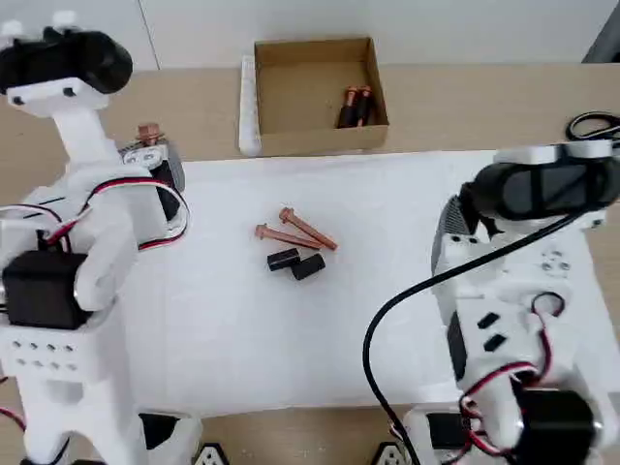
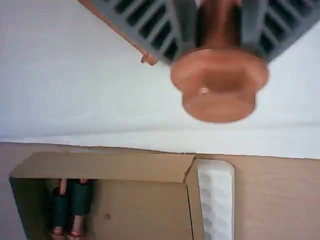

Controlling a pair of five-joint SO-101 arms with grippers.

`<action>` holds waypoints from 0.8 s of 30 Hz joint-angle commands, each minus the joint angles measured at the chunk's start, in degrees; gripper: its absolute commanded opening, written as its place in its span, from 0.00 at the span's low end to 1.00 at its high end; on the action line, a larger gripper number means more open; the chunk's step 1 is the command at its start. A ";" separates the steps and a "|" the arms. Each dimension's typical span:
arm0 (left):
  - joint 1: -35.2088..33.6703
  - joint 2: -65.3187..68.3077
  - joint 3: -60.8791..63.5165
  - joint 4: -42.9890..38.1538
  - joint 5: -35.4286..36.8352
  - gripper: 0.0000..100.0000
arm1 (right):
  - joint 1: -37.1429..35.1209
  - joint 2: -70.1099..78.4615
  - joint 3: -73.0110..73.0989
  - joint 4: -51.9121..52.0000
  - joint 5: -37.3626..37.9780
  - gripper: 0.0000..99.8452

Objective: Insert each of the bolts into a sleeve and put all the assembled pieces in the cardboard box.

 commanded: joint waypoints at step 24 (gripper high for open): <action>19.08 -5.19 12.97 -16.00 8.44 0.01 | -22.02 -35.65 58.64 -33.54 -0.18 0.00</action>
